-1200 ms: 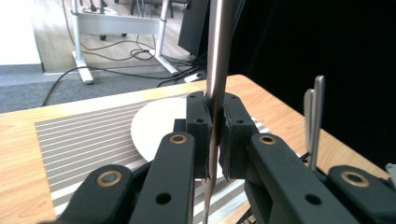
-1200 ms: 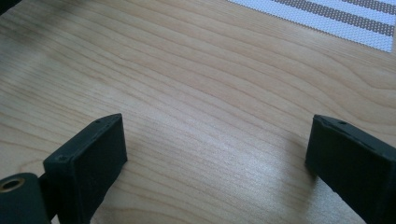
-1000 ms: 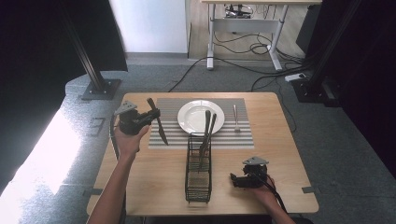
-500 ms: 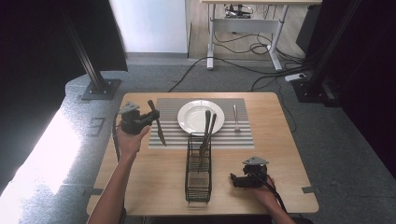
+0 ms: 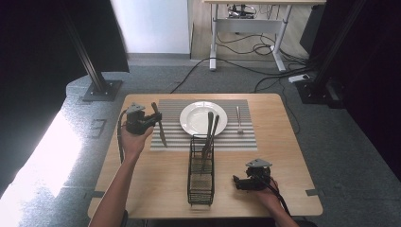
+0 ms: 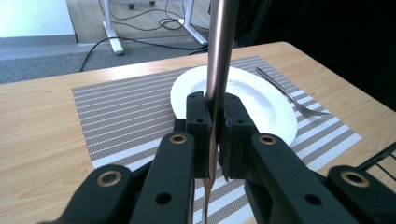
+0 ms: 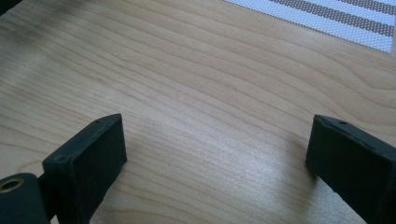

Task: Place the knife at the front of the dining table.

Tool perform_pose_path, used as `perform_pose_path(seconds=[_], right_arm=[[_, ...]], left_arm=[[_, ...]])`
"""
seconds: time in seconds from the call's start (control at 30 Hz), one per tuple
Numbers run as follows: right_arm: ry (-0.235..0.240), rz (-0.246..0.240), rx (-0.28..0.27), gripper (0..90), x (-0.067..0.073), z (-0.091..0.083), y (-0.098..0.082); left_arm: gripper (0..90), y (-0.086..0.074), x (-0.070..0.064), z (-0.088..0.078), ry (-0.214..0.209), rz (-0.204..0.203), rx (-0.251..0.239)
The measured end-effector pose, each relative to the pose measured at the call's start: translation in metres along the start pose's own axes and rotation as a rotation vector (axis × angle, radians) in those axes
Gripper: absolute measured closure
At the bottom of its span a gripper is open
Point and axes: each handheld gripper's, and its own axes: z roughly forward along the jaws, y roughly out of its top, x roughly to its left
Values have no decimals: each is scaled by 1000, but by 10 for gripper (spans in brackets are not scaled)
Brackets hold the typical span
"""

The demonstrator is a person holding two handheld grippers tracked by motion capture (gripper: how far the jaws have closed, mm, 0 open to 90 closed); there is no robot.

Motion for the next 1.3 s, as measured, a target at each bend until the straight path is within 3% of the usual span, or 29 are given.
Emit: perform_pose_path(seconds=[0.37,0.7,1.07,1.3], right_arm=[[1,-4,0,50,0,0,0],[5,-5,2,50,-1,0,0],[7,-8,2,50,-1,0,0],[7,-7,0,50,-1,0,0]], left_arm=[[836,-1,7,-1,14,-19,18],[835,1,3,15,35,-7,39],[832,2,0,32,38,-6,13],[833,4,2,39,45,-11,21]])
